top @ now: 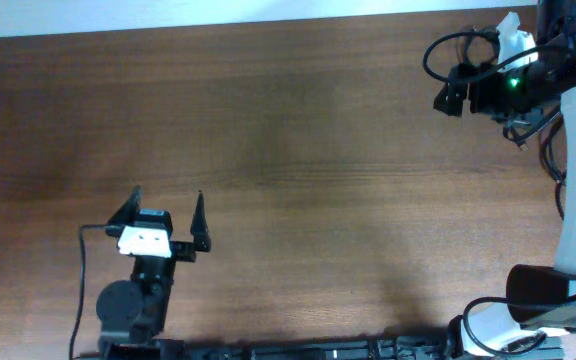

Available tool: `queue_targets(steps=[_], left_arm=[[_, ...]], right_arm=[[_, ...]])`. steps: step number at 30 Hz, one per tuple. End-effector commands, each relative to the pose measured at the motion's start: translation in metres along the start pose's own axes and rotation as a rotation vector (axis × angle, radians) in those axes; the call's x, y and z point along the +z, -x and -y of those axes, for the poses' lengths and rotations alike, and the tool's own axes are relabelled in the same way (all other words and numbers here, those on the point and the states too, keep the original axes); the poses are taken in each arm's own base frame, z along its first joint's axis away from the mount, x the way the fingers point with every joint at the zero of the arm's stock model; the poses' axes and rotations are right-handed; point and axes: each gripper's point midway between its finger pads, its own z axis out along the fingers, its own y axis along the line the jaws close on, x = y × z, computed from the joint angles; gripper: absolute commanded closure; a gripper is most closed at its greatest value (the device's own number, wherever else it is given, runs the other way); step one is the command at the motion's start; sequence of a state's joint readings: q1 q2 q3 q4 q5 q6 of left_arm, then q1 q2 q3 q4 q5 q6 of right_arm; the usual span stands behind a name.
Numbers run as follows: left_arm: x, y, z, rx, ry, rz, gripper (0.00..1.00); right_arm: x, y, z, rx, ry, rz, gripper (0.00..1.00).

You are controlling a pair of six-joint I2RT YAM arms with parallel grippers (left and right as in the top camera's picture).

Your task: Untangle cables

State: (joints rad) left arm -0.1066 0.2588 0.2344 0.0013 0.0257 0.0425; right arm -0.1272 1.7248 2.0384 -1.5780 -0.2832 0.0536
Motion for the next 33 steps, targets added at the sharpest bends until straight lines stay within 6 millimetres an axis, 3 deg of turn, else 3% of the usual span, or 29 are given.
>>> queue_targets(steps=[1, 6, 15, 17, 20, 33], left_arm=[[-0.007, -0.007, 0.002, 0.017, -0.008, 0.045, 0.01], [-0.017, -0.009, -0.001, 0.022, 0.004, 0.133, 0.01], [-0.012, -0.024, -0.003, 0.033, 0.004, 0.147, 0.01], [-0.011, -0.036, -0.005, 0.047, 0.01, 0.096, 0.01], [-0.01, -0.073, -0.011, 0.032, 0.042, -0.053, 0.01], [-0.011, -0.073, -0.019, 0.03, 0.075, -0.055, 0.01]], right_arm=[[-0.001, 0.002, -0.003, 0.002, 0.013, 0.005, 0.01], [-0.001, 0.002, -0.003, 0.002, 0.013, 0.005, 0.01], [-0.001, 0.002, -0.003, 0.002, 0.013, 0.005, 0.02], [-0.001, 0.002, -0.003, 0.002, 0.013, 0.005, 0.01], [-0.001, 0.002, -0.003, 0.002, 0.013, 0.005, 0.01], [-0.001, 0.002, -0.003, 0.002, 0.013, 0.005, 0.01]])
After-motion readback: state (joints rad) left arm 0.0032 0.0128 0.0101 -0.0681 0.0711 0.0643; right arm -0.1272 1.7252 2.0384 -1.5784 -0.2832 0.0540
